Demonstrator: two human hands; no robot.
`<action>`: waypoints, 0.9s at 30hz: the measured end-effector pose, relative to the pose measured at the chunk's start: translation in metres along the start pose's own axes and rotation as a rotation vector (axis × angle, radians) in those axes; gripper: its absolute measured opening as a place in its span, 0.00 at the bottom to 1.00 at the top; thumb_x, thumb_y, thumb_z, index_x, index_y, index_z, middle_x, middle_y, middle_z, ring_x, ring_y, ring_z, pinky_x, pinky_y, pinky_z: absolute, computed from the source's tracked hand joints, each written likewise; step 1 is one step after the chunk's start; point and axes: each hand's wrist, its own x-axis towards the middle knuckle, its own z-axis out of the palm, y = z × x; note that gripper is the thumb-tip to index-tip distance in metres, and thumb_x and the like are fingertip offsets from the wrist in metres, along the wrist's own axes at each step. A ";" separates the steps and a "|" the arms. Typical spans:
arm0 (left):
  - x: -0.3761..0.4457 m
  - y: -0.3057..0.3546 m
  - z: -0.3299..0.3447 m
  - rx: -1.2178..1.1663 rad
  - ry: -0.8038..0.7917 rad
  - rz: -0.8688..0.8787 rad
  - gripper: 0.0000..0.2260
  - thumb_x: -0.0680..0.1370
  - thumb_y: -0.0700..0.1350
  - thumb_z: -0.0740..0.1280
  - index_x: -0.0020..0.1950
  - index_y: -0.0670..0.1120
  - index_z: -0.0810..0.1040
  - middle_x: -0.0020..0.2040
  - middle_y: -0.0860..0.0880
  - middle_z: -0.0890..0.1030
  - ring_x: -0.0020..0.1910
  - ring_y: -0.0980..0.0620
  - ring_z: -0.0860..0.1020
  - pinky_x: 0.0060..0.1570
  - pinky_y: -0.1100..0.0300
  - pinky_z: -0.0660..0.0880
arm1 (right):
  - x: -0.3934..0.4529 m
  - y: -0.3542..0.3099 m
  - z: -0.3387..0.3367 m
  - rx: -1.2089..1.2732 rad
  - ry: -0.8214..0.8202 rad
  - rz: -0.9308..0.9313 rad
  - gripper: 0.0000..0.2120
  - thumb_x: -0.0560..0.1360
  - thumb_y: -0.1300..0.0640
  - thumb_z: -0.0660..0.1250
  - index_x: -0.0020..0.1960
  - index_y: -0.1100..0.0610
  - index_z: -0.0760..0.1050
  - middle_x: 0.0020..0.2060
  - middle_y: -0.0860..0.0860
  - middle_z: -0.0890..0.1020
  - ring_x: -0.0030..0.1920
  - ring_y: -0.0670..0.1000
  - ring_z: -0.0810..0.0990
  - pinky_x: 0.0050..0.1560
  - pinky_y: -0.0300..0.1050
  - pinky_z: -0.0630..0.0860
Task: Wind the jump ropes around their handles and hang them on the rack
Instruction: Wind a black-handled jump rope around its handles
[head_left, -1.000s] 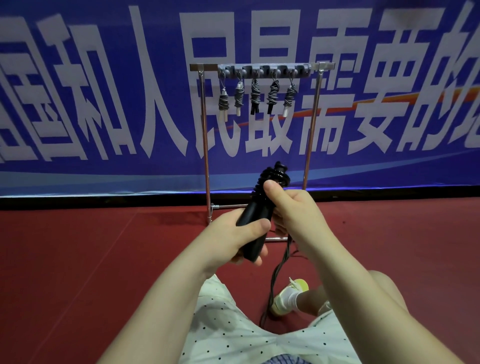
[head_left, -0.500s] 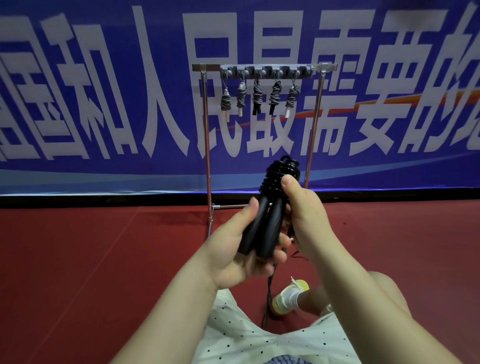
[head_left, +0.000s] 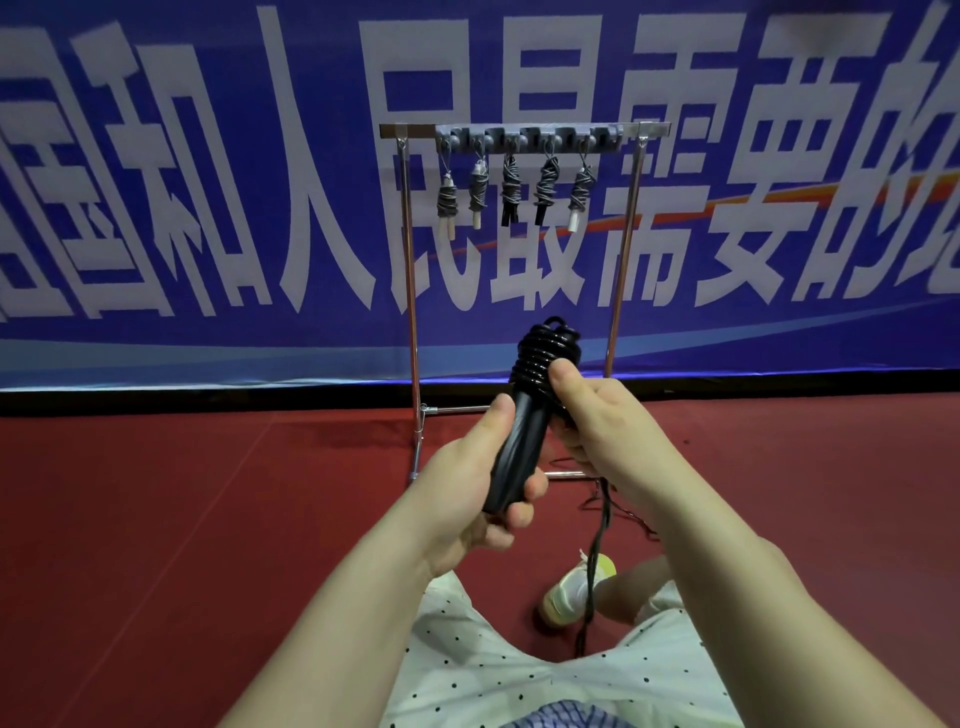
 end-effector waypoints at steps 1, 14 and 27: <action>0.000 0.000 0.000 0.031 0.008 0.020 0.26 0.68 0.66 0.62 0.50 0.44 0.74 0.32 0.49 0.76 0.25 0.54 0.71 0.22 0.66 0.61 | -0.001 -0.001 0.000 -0.005 0.013 0.003 0.24 0.80 0.40 0.54 0.31 0.54 0.62 0.21 0.43 0.61 0.22 0.44 0.56 0.26 0.38 0.54; 0.005 0.000 -0.010 0.375 0.281 0.162 0.09 0.78 0.47 0.64 0.38 0.46 0.74 0.33 0.50 0.76 0.24 0.55 0.71 0.25 0.63 0.64 | -0.003 0.001 0.004 -0.073 -0.070 0.155 0.31 0.79 0.38 0.51 0.36 0.64 0.73 0.23 0.48 0.71 0.22 0.47 0.69 0.25 0.39 0.67; 0.005 -0.004 -0.011 0.779 0.356 0.231 0.14 0.68 0.60 0.71 0.49 0.56 0.76 0.39 0.57 0.79 0.36 0.56 0.78 0.39 0.56 0.75 | -0.006 0.003 0.008 0.151 0.017 0.103 0.20 0.74 0.40 0.59 0.42 0.59 0.71 0.27 0.56 0.61 0.25 0.49 0.58 0.27 0.41 0.56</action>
